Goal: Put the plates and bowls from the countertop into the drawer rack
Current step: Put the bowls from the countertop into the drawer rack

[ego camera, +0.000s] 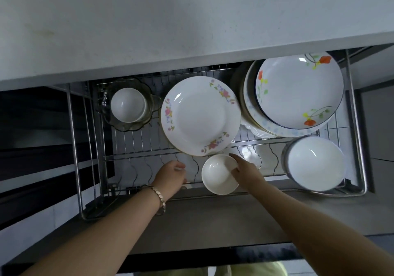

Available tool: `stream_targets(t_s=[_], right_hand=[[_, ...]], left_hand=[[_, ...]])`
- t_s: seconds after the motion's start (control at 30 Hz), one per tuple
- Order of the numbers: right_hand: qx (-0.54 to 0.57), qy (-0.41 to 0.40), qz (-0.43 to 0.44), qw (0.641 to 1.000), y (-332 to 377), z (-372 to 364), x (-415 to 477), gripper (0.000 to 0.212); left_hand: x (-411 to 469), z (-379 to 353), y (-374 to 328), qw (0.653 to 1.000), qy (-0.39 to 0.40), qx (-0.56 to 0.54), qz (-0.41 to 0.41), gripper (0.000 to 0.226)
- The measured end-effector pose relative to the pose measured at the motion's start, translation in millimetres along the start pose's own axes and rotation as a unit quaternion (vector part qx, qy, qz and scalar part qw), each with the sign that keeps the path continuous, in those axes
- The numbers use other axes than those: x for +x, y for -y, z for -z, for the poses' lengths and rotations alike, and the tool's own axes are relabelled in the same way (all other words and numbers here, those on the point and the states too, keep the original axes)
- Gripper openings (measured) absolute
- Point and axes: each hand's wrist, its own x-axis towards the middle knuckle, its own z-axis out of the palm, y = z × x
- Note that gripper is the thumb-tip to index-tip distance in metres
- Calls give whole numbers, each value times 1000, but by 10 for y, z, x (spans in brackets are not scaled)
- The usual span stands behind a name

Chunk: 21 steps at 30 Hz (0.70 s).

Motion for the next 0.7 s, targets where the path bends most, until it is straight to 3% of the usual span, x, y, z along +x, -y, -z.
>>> stream_targets(t_s=[0.27, 0.43, 0.7], right_hand=[[18, -13, -71, 997, 78, -94, -2, 55], [9, -4, -55, 998, 52, -71, -45, 48], [24, -66, -66, 995, 127, -65, -52, 39]], left_hand=[[9, 61, -13, 1000, 4, 22, -9, 29], [-6, 114, -37, 1000, 2, 26, -15, 29], [-22, 153, 8, 1000, 0, 20, -19, 26]])
